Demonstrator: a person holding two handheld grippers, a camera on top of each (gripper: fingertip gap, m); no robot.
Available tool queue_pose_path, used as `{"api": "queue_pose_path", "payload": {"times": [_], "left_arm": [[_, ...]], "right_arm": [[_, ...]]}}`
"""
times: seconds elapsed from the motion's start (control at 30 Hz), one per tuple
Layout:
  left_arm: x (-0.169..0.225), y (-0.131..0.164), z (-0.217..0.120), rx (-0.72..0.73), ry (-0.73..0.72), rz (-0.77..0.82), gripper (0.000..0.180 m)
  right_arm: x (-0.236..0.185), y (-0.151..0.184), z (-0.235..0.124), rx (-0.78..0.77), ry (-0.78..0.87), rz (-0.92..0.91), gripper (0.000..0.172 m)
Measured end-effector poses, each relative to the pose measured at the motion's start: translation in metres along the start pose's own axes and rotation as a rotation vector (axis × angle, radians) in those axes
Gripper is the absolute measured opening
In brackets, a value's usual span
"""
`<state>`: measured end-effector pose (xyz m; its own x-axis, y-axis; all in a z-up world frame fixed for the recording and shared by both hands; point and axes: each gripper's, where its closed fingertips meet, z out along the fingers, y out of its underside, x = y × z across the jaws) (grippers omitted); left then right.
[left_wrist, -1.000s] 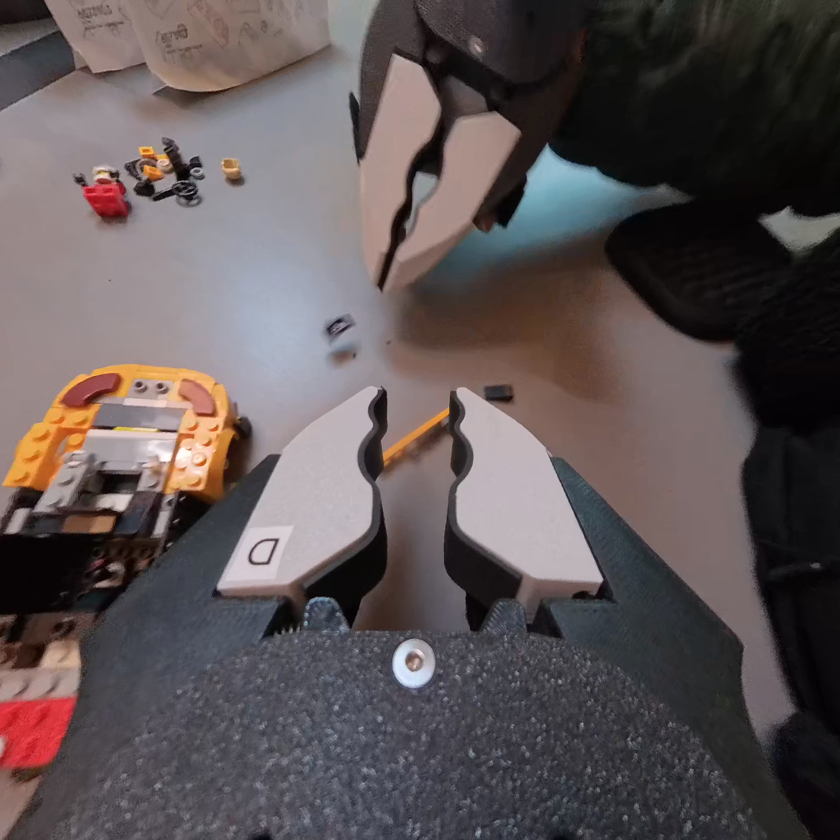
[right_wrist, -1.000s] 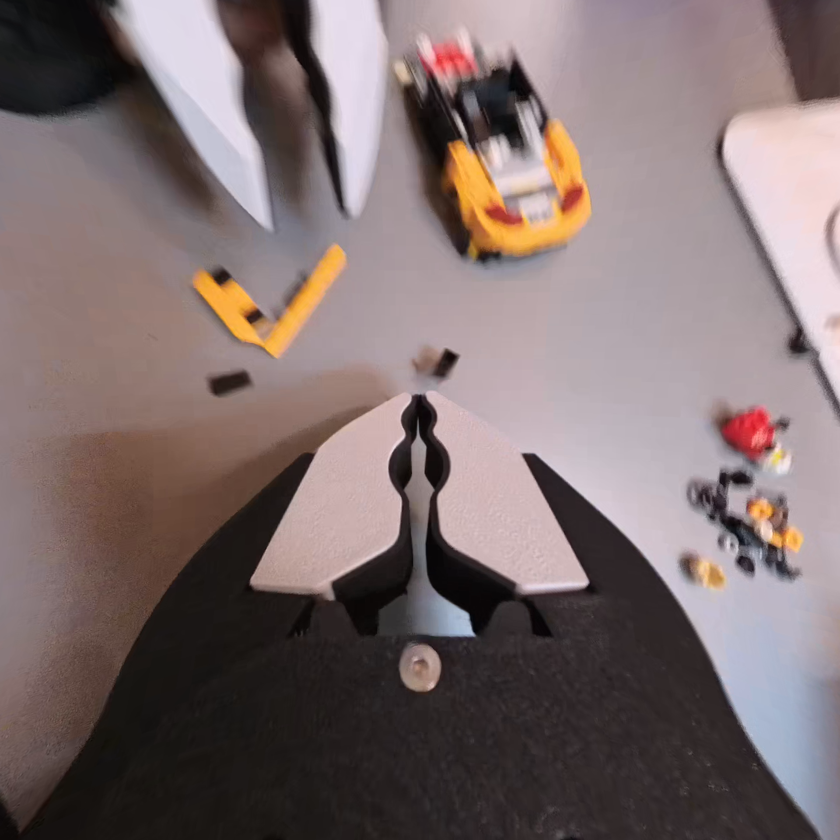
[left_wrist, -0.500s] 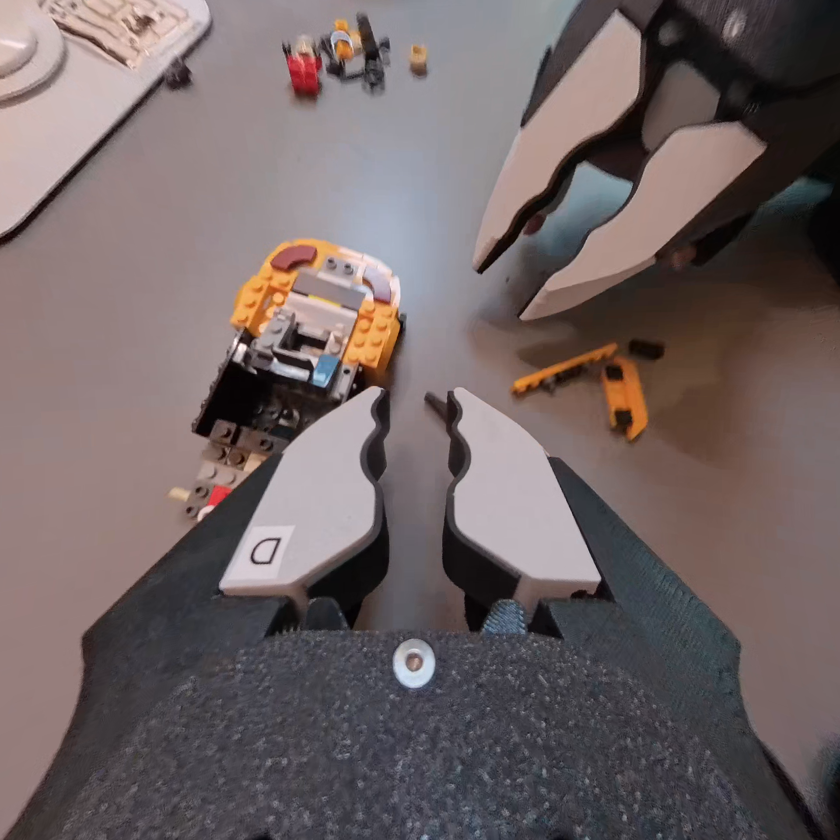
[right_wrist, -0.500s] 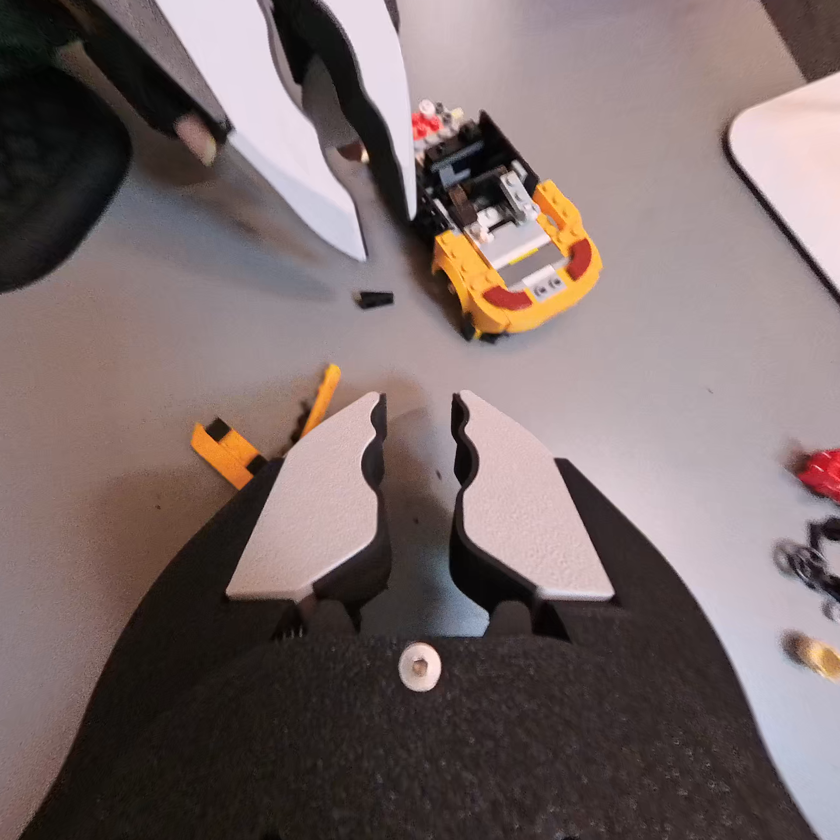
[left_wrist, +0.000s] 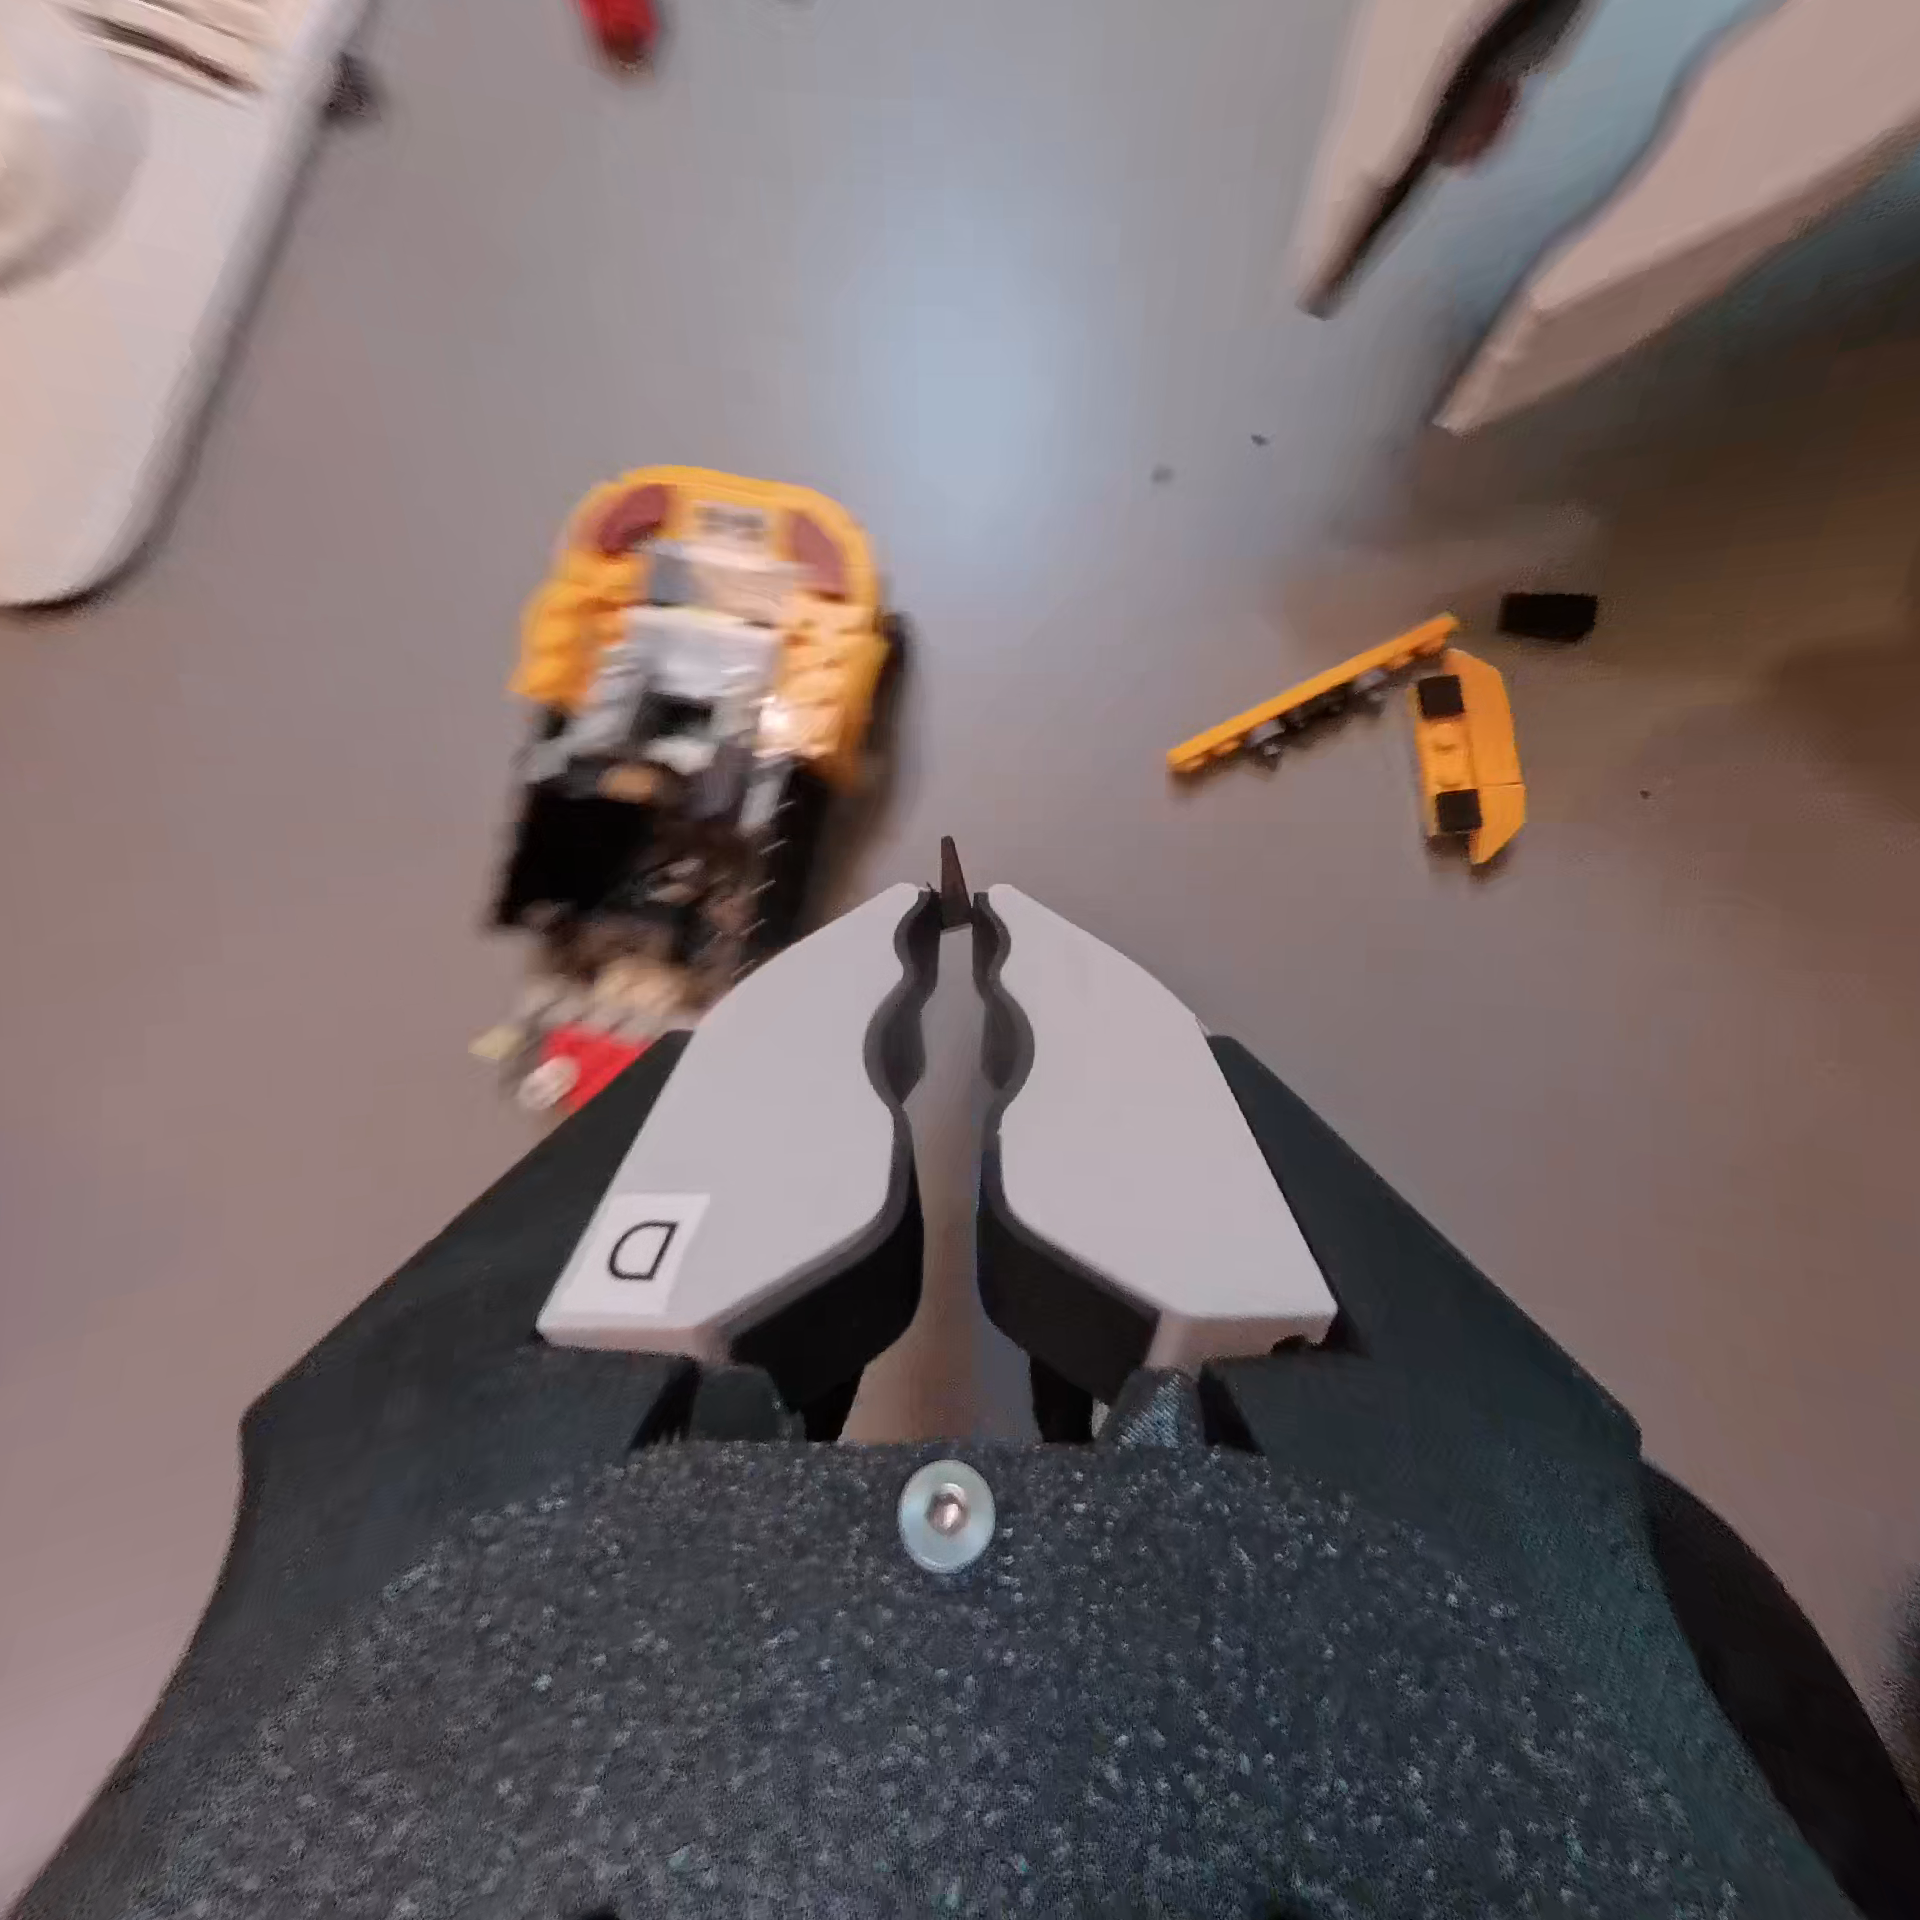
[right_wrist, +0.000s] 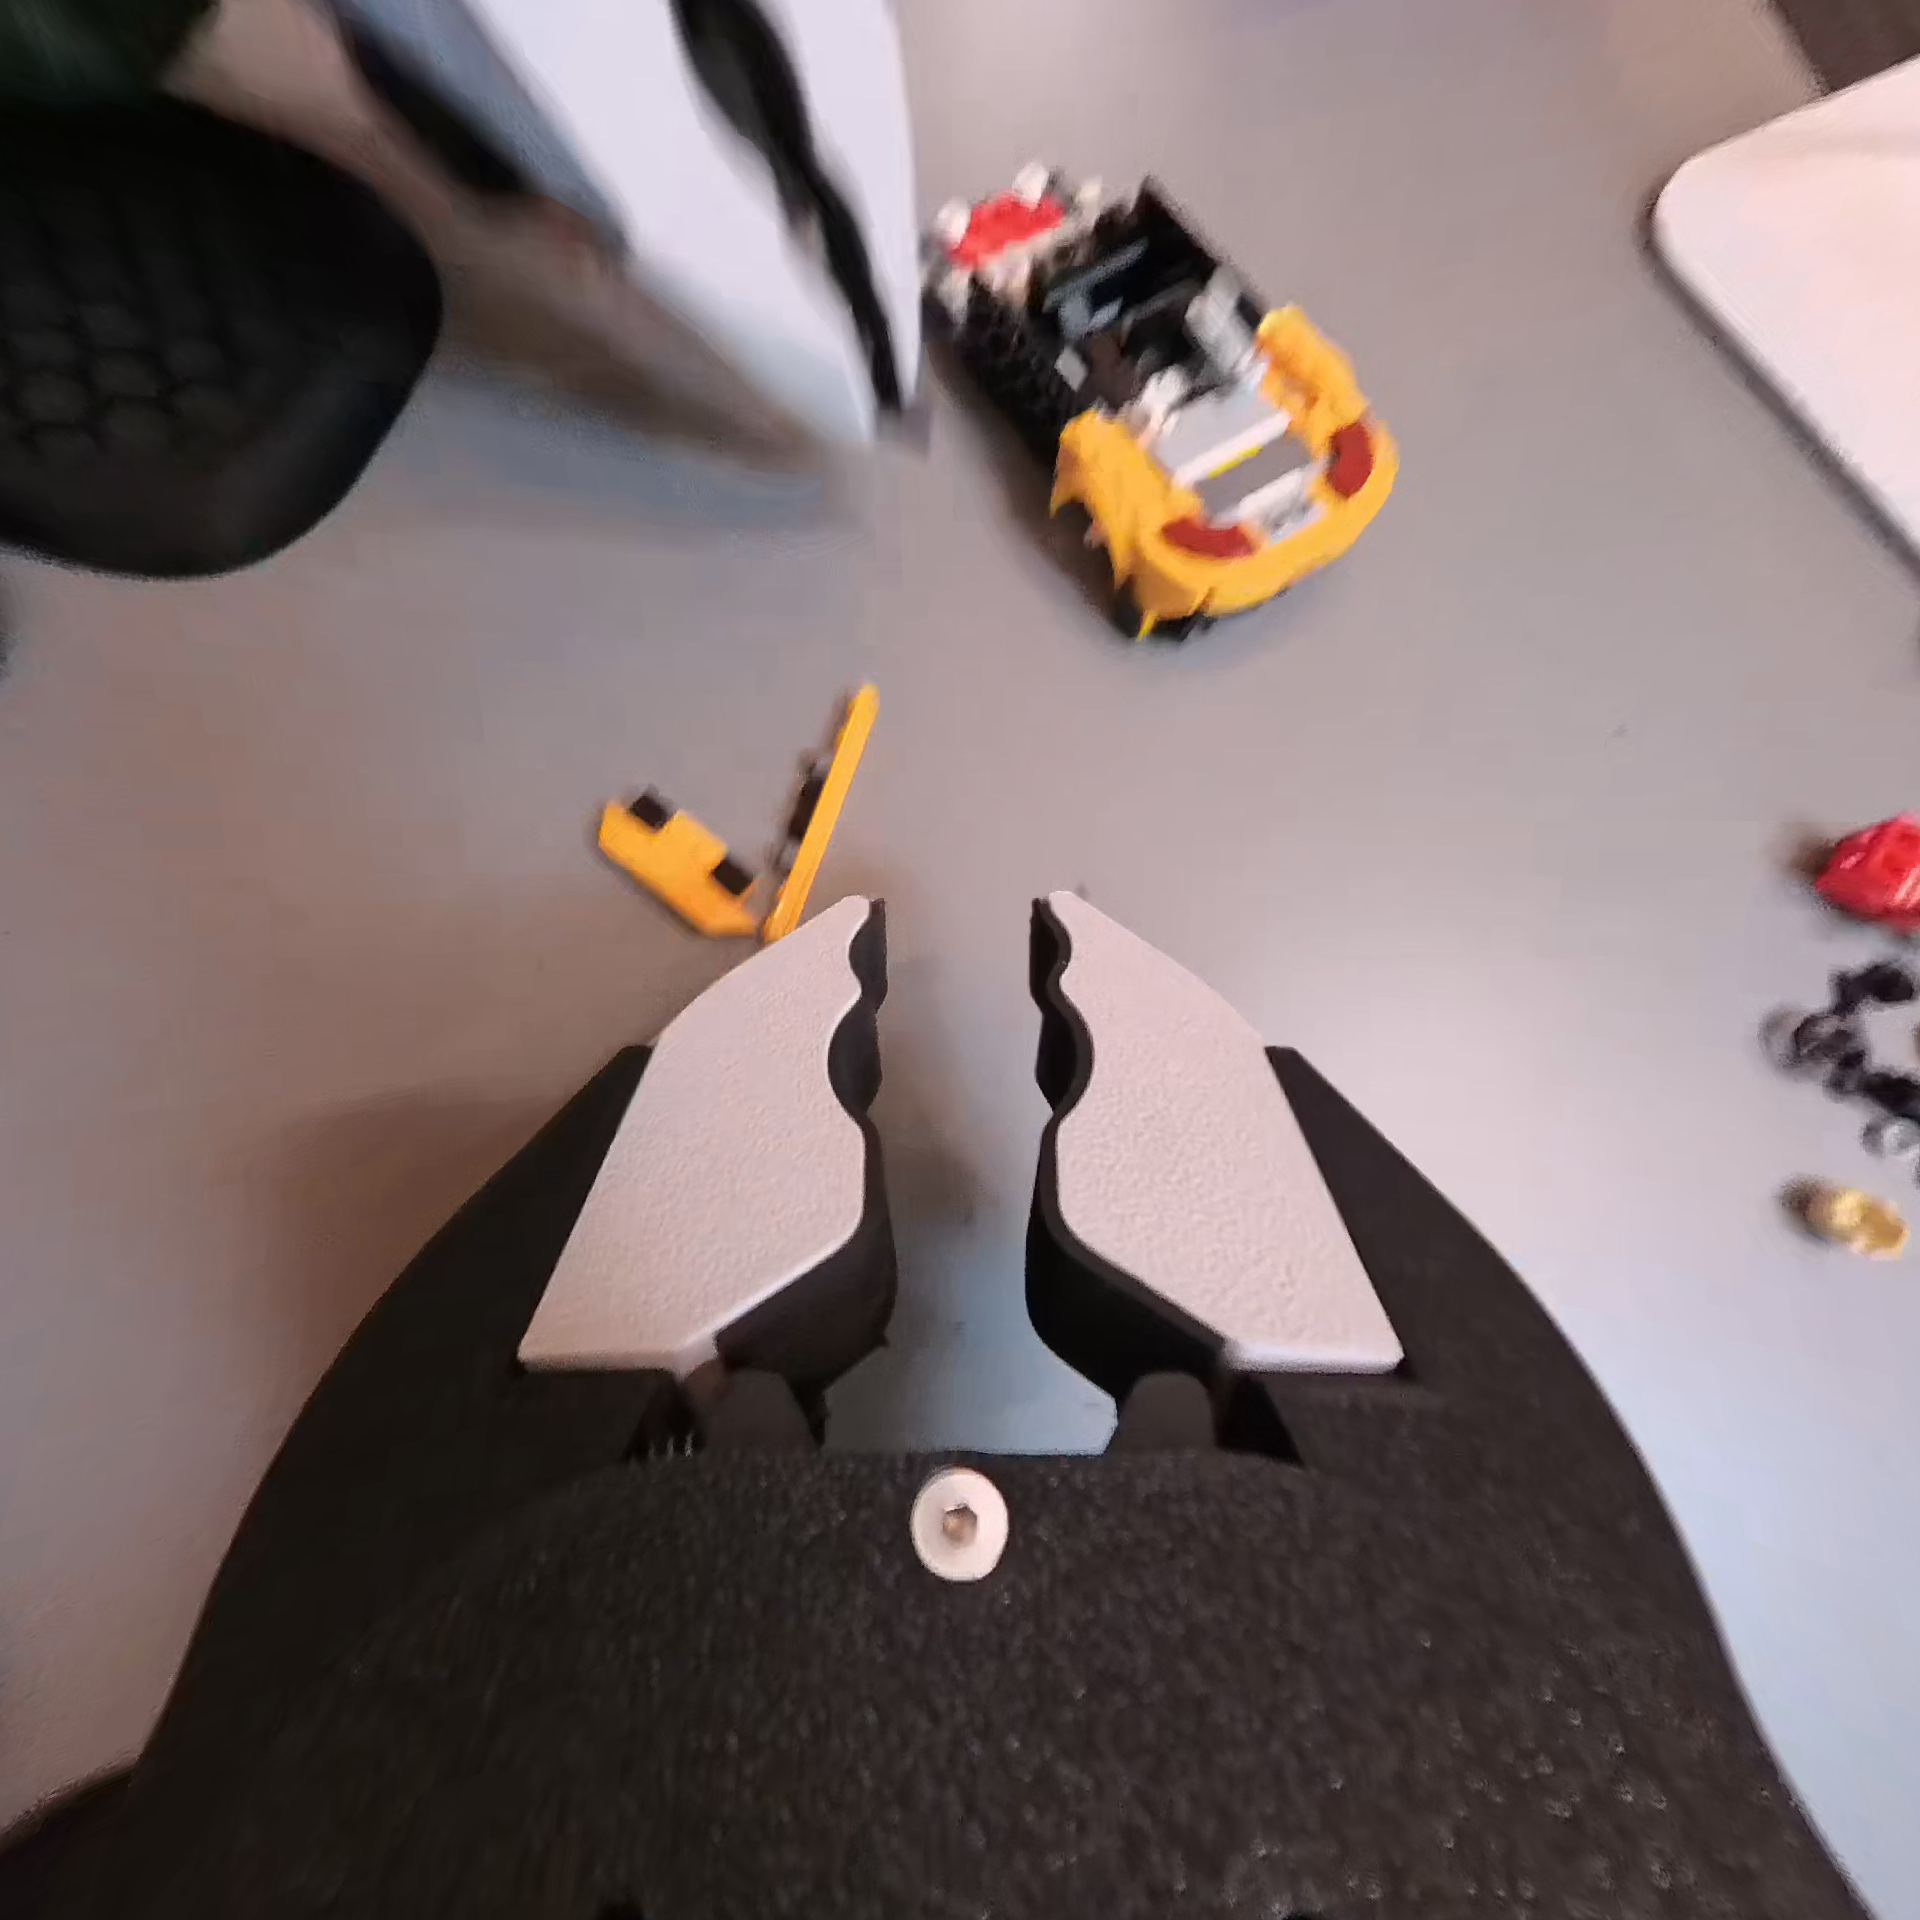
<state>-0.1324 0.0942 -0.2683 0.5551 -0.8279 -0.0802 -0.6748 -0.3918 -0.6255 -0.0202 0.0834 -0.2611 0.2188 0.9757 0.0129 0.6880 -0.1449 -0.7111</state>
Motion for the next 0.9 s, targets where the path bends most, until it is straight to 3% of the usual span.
{"api": "queue_pose_path", "payload": {"times": [0.1,0.23,0.3,0.37,0.43,0.53,0.7,0.8,0.9], "left_arm": [[-0.047,0.010,-0.074,0.044,-0.295,-0.064,0.006],[-0.104,0.074,-0.169,-0.027,-0.627,-0.290,0.005],[-0.117,0.105,-0.189,-0.057,-0.664,-0.405,0.005],[-0.121,0.133,-0.188,-0.120,-0.632,-0.495,0.006],[-0.121,0.138,-0.185,-0.089,-0.601,-0.525,0.010],[-0.121,0.146,-0.184,-0.119,-0.606,-0.537,0.036],[-0.109,0.114,-0.183,0.028,-0.582,-0.438,0.038],[-0.091,0.087,-0.173,0.119,-0.492,-0.352,0.036],[-0.088,0.081,-0.169,0.144,-0.477,-0.325,0.032]], "right_arm": [[-0.020,0.027,-0.007,-0.060,-0.033,0.016,0.027],[-0.045,0.041,-0.001,-0.101,-0.042,0.022,0.028],[-0.052,0.044,0.005,-0.141,-0.030,0.022,0.028],[-0.053,0.043,0.009,-0.168,-0.007,0.031,0.027],[-0.052,0.041,0.011,-0.188,0.011,0.064,0.023],[-0.051,0.040,0.012,-0.215,0.021,0.079,0.018],[-0.053,0.039,0.013,-0.205,-0.013,0.067,0.001],[-0.054,0.038,0.014,-0.172,-0.015,0.024,0.000],[-0.053,0.038,0.013,-0.171,-0.011,0.024,0.000]]}}
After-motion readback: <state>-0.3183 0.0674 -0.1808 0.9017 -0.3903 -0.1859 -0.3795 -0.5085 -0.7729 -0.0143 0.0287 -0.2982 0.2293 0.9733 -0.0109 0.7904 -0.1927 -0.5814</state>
